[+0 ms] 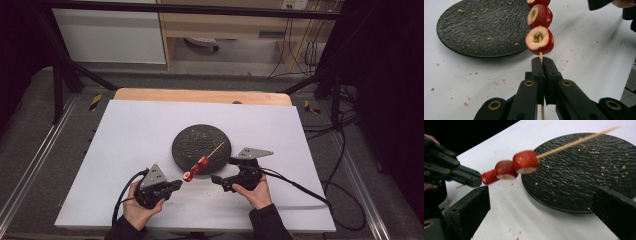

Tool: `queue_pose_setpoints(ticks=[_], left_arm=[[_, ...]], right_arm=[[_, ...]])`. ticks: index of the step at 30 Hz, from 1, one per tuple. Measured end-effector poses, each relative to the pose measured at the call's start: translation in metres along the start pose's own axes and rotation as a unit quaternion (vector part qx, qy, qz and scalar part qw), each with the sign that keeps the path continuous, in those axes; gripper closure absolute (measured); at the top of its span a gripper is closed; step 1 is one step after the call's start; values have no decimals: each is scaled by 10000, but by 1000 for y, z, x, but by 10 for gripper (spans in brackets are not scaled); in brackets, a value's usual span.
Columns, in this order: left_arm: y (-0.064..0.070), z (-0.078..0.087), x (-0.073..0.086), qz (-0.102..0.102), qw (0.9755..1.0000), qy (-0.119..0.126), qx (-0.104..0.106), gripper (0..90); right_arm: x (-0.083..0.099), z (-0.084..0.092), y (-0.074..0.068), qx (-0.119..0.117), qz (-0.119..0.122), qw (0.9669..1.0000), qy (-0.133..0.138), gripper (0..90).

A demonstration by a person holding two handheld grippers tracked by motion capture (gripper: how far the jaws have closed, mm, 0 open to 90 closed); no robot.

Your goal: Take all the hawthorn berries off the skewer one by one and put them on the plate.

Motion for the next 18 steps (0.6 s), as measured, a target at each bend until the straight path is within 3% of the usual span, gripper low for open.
queue_pose_setpoints(ticks=[10,18], left_arm=[[17,-5,-3,-200,9997,45,129,881],[23,-5,-3,-276,9994,104,188,881]], right_arm=[[-3,-5,0,-396,-104,9991,142,180],[-4,-4,0,-681,-140,9975,129,388]])
Point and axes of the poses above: each handheld gripper's, and its own axes: z roughly backward along the jaws, x roughly out of its underside, y roughly to its right, the point moved 3 cm from there along -z, roughly forward along the jaws, and after that the axes turned 8 degrees about -x, right-handed, at the moved point
